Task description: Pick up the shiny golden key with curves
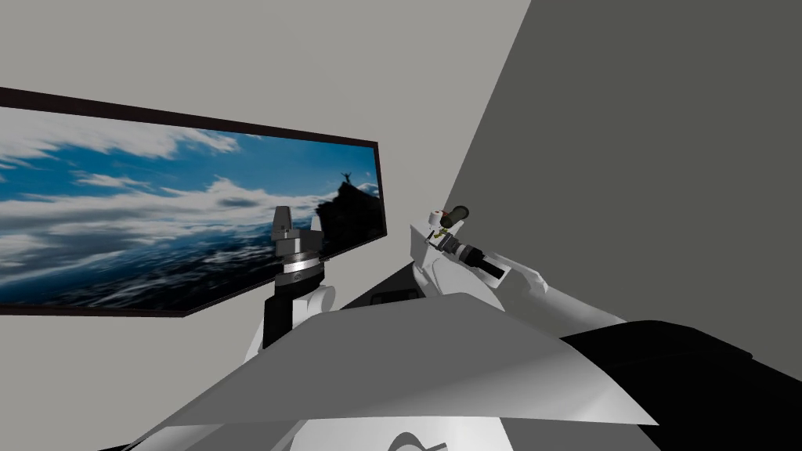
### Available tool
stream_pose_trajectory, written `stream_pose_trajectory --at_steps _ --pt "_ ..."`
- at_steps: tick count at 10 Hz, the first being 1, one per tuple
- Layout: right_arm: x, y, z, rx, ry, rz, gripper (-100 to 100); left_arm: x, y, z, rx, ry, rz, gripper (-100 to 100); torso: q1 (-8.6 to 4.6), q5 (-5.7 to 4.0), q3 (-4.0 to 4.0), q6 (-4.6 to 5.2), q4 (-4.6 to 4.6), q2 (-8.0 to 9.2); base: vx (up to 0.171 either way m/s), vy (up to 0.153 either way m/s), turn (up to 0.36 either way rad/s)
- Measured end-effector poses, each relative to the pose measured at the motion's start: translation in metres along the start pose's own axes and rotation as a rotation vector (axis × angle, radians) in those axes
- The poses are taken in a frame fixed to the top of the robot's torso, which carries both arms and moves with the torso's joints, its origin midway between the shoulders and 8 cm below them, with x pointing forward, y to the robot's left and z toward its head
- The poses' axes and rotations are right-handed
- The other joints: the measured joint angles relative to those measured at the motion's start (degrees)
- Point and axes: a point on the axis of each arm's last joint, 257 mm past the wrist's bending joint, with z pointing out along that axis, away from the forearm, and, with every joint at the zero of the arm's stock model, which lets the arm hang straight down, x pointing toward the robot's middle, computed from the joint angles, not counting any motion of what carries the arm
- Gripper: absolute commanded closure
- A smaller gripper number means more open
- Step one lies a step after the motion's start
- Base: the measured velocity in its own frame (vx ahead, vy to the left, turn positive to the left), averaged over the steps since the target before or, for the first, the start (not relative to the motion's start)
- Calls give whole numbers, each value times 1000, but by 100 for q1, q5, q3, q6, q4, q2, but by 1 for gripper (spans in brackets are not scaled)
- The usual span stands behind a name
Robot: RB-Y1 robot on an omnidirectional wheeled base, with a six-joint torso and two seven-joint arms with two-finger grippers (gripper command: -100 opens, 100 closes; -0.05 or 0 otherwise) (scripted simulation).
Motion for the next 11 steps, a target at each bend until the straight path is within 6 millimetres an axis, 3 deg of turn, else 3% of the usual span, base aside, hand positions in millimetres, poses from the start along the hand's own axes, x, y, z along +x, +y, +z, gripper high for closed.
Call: stream_pose_trajectory --at_steps 11 --pt "83 -38 -32 -83 306 -512 -100 0 0 0 0 0 0 0 1 0 0 -1 0 0 16 28 32"
